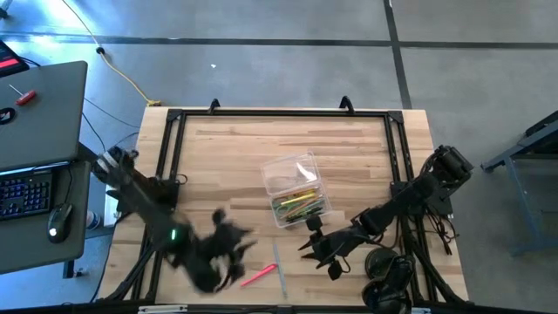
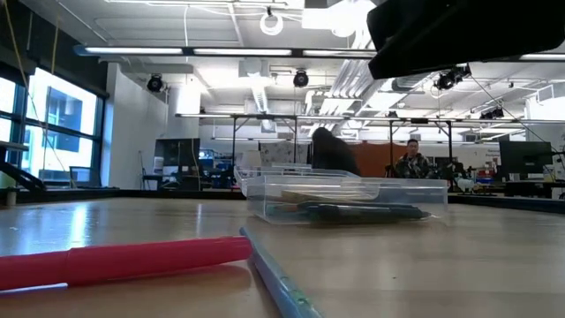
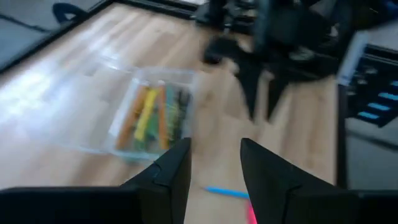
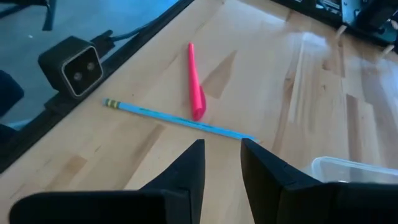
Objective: Pick & place school supplies into a supply box
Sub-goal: Put the pink pen into the supply box
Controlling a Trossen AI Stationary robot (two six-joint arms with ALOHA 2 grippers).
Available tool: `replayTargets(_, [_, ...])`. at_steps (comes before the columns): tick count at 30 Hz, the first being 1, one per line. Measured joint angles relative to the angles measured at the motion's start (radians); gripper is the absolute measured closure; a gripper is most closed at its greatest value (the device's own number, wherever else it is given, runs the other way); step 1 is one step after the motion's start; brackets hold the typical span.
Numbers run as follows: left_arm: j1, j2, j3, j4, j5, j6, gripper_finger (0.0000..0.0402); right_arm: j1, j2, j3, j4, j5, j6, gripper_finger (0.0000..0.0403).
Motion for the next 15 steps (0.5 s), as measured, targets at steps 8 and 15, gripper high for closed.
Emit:
replayTargets(8, [-0.196,0.170,-0.329,0.713,-0.092,-0.170,0.0234,-0.006,0.000,0.000,0.000,0.003,-0.027,0.0320])
replayTargets(15, [-0.153,0.334,-0.360,0.936,-0.014,-0.038,0.0234,-0.006,0.000,0.000,-0.001,0.003,-0.016,0.0320])
